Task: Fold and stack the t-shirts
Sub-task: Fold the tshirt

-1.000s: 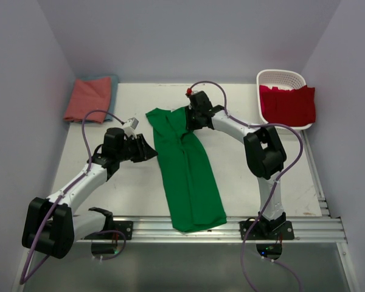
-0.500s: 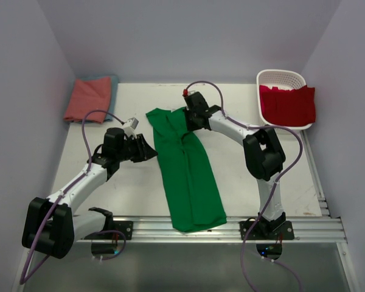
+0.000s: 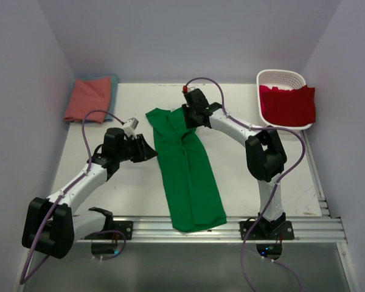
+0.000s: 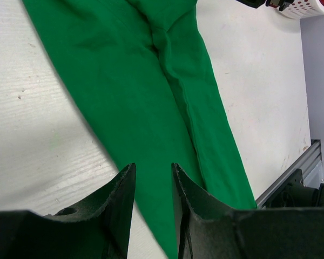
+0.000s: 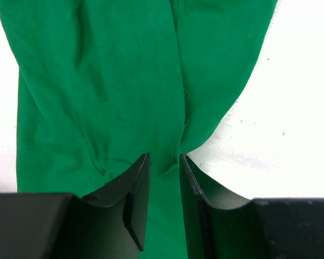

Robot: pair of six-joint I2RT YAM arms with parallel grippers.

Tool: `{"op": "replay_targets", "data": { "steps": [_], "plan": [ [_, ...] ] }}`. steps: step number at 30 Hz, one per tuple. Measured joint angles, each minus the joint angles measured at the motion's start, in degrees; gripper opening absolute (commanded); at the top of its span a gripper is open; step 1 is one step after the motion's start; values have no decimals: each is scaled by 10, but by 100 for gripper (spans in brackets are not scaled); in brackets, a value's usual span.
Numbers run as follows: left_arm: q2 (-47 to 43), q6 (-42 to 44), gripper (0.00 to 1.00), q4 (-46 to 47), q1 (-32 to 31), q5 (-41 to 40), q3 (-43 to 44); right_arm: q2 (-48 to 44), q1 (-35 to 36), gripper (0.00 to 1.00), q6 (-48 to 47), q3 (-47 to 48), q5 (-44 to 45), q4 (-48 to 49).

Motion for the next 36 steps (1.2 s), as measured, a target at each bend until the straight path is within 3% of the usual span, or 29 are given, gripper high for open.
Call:
{"op": "replay_targets", "data": {
  "steps": [14, 16, 19, 21, 30, 36],
  "plan": [
    [-3, 1, 36, -11, 0, -1, 0, 26, 0, 32, 0, 19, 12, -13],
    [-3, 1, 36, -12, 0, -3, 0, 29, 0, 26, 1, 19, 13, -14],
    [-6, 1, 36, -13, 0, -5, 0, 29, 0, 6, 1, 19, 14, -14],
    [-8, 2, 36, -13, 0, -7, 0, 29, 0, 0, 1, 19, 15, -14],
    [-12, 2, 36, -13, 0, -9, 0, 28, 0, 0, 3, 14, 6, -4],
    [-18, 2, 36, -14, 0, -9, -1, 26, 0, 0, 7, -9, -65, 31]
  ]
}}
